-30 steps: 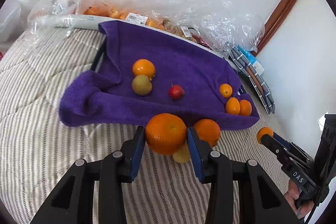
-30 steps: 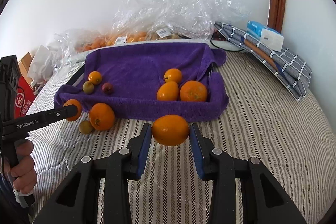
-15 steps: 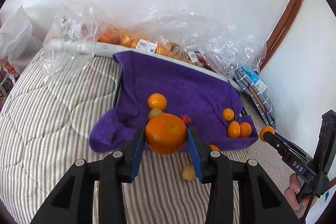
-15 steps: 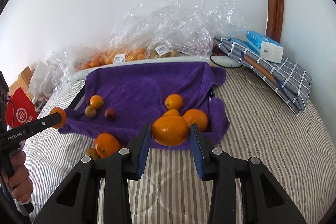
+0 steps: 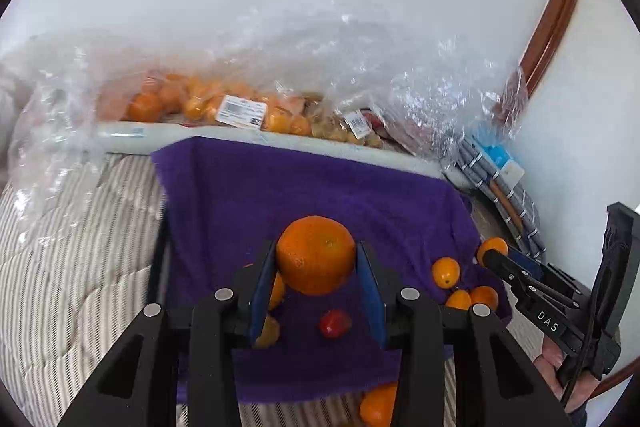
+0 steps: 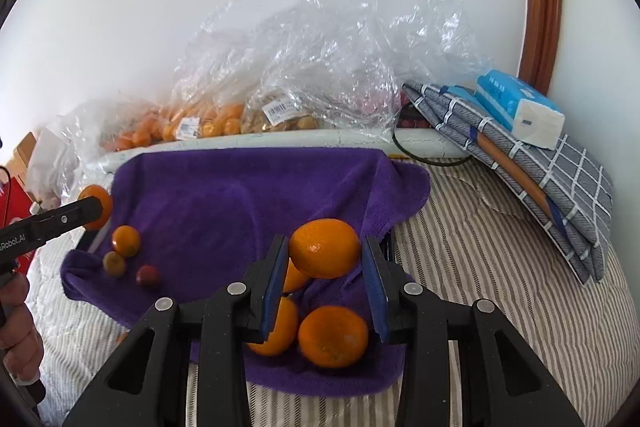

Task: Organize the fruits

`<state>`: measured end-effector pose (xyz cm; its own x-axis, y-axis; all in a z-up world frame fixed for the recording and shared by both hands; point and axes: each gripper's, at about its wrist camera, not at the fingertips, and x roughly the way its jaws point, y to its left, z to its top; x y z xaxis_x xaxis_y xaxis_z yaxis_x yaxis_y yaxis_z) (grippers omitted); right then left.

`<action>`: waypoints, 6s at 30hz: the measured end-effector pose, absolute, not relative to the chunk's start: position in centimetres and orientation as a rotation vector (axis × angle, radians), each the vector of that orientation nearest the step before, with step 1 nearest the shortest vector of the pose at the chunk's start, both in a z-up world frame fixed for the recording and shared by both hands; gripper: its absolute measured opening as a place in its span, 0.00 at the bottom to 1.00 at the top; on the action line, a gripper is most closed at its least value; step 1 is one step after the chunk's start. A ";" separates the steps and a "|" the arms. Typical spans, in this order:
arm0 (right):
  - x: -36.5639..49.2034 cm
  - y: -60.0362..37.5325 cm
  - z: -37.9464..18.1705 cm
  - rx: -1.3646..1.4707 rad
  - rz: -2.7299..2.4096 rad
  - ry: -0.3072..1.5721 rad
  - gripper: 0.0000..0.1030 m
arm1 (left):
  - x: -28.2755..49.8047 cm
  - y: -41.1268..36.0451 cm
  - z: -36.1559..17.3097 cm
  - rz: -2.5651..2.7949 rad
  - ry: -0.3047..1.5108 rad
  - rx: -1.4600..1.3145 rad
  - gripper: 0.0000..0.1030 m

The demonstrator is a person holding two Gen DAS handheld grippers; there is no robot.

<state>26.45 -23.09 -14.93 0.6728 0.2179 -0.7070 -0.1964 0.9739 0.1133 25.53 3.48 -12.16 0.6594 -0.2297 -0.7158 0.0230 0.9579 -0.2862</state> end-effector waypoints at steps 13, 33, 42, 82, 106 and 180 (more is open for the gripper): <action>26.9 -23.0 -17.7 -0.015 0.210 0.878 0.40 | 27.5 1.1 -15.2 -0.135 0.931 -0.190 0.38; 17.9 -14.2 -16.6 0.085 0.482 0.919 0.46 | 16.2 10.8 -11.5 -0.013 0.822 -0.236 0.45; 18.0 -13.2 -18.6 0.098 0.493 0.963 0.42 | 15.0 10.1 -14.0 -0.041 0.871 -0.241 0.45; 15.2 -25.7 -12.4 0.158 0.293 0.814 0.41 | 13.1 5.7 -10.5 -0.072 0.832 -0.229 0.23; 21.2 -21.4 -13.4 0.128 0.341 0.814 0.41 | 20.9 6.8 -11.0 -0.102 0.804 -0.295 0.23; 1.1 -25.5 -3.6 0.017 0.109 0.705 0.97 | -0.2 0.9 -0.5 0.100 0.650 -0.076 0.77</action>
